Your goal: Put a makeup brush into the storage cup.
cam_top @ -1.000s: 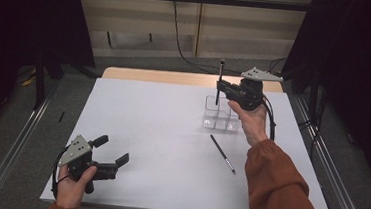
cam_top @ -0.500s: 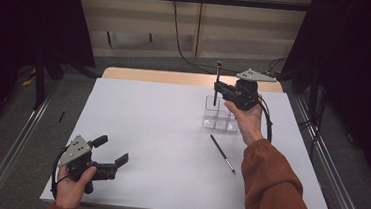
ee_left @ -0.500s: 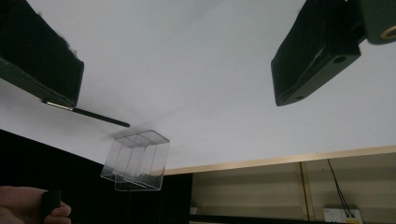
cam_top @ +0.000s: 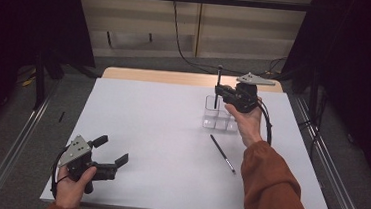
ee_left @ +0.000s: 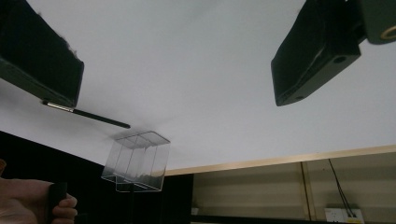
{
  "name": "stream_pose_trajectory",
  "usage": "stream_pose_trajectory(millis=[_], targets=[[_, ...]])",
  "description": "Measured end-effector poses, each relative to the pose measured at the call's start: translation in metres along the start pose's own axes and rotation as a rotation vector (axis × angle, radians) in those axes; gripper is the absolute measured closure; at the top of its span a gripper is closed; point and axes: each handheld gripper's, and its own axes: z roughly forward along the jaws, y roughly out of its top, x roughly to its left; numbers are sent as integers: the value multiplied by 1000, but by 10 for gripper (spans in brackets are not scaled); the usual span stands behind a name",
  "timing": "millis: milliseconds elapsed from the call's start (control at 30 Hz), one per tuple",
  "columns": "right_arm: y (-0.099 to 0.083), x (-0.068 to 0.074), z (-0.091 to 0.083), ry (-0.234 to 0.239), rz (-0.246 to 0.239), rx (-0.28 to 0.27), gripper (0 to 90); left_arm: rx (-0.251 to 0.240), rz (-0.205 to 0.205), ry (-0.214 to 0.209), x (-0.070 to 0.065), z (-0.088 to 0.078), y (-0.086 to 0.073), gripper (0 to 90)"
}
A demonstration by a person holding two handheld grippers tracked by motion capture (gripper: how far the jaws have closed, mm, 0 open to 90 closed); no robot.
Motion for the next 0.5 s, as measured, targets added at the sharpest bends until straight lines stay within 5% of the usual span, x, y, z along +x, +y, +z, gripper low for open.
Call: stream_pose_trajectory(millis=[500], targets=[[-20,-4,6,-3,22,18,838,5,4,0,0,1,0,25]])
